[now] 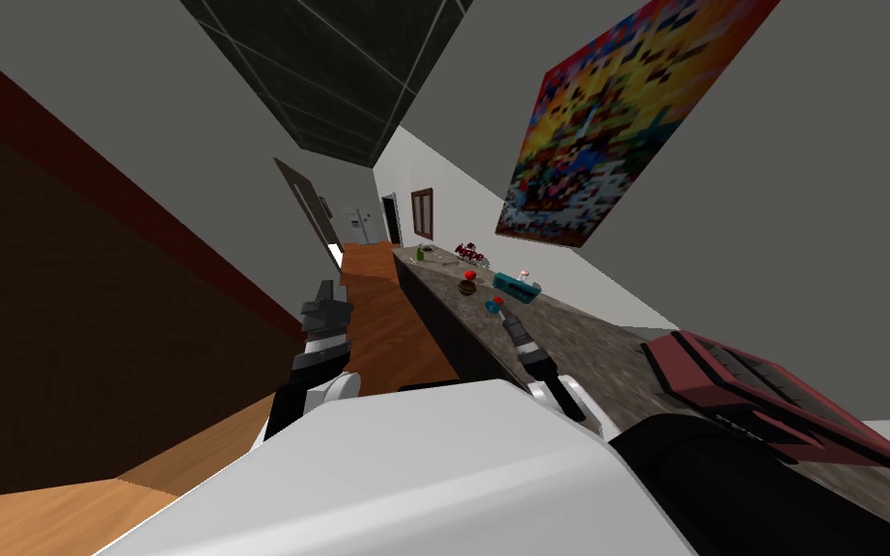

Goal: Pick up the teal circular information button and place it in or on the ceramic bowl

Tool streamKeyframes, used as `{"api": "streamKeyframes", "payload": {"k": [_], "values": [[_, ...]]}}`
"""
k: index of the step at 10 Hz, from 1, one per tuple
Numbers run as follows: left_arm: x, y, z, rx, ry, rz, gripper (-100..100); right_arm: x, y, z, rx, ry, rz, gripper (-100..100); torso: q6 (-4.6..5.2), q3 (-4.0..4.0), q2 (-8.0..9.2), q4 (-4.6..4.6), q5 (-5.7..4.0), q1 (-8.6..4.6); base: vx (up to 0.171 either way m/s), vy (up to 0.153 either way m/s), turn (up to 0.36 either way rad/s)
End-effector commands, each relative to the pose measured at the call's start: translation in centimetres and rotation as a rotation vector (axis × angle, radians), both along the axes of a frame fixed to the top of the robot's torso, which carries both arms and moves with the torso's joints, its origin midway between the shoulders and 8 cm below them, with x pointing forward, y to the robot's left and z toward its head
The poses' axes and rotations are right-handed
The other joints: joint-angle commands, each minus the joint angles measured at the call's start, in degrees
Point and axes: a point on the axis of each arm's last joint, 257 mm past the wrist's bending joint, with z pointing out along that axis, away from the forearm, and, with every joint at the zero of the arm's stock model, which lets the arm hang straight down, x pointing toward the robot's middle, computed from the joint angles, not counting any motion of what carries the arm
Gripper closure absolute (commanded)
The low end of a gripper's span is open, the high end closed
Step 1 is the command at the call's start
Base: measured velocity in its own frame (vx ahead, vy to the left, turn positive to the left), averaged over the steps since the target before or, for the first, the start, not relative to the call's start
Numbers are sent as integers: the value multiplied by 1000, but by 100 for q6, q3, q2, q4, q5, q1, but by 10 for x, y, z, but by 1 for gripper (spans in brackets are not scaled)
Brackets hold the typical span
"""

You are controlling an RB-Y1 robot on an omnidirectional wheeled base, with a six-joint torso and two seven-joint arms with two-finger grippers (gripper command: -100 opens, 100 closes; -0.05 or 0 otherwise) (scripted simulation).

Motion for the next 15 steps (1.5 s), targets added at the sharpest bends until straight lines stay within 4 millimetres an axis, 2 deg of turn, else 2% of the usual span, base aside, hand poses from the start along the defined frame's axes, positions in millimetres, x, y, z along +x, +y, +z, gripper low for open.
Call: {"api": "streamKeyframes", "payload": {"k": [1,2,3,4,5,6,7,9,10,11,12,13,14,15], "values": [[0,0,0,0,0,0,0,-7,-15,-18,-51,53,-4,-100,0,0,0,0,0,0,-31,-14,55],[0,0,0,0,0,0,0,-7,-14,-17,-70,58,10,-100,0,1,2,0,0,-1,-25,-15,25],[0,0,0,0,0,0,0,-14,-28,-33,-110,104,3,-100,0,-1,-1,0,0,0,-23,-20,57],[0,0,0,0,0,0,0,-13,-27,-33,-129,109,17,-100,-1,-1,-2,-1,0,-2,-20,-16,30],[0,0,0,0,0,0,0,-21,-42,-48,-164,155,7,-100,0,-2,-3,-1,0,0,-24,-12,66],[0,0,0,0,0,0,0,-20,-41,-47,-184,160,23,-100,0,-1,-1,-1,1,1,-18,-10,21],[0,0,0,0,0,0,0,-30,-56,-62,-218,206,13,-100,0,-2,-4,-1,0,2,-17,-7,64],[0,0,0,0,0,0,0,-28,-55,-60,-247,213,36,-100,-1,-4,-7,-1,0,3,-10,-6,10],[0,0,0,0,0,0,0,-38,-71,-74,-289,262,33,-100,-1,-6,-10,-2,1,5,-8,0,66],[0,0,0,0,0,0,0,-36,-70,-73,-307,265,48,-100,-1,-5,-9,-2,1,6,-9,-5,33],[0,0,0,0,0,0,0,-47,-86,-85,-342,313,41,-100,-1,-6,-10,-2,1,5,-9,-4,61],[0,0,0,0,0,0,0,-45,-86,-84,-364,318,59,-100,-1,-5,-9,-2,1,4,-7,-4,33],[0,0,0,0,0,0,0,-56,-102,-96,-399,365,54,-100,-1,-6,-11,-2,1,5,-3,-1,74],[0,0,0,0,0,0,0,-54,-102,-94,-420,369,72,-100,-1,-6,-11,-2,1,6,-2,-1,31]]}}
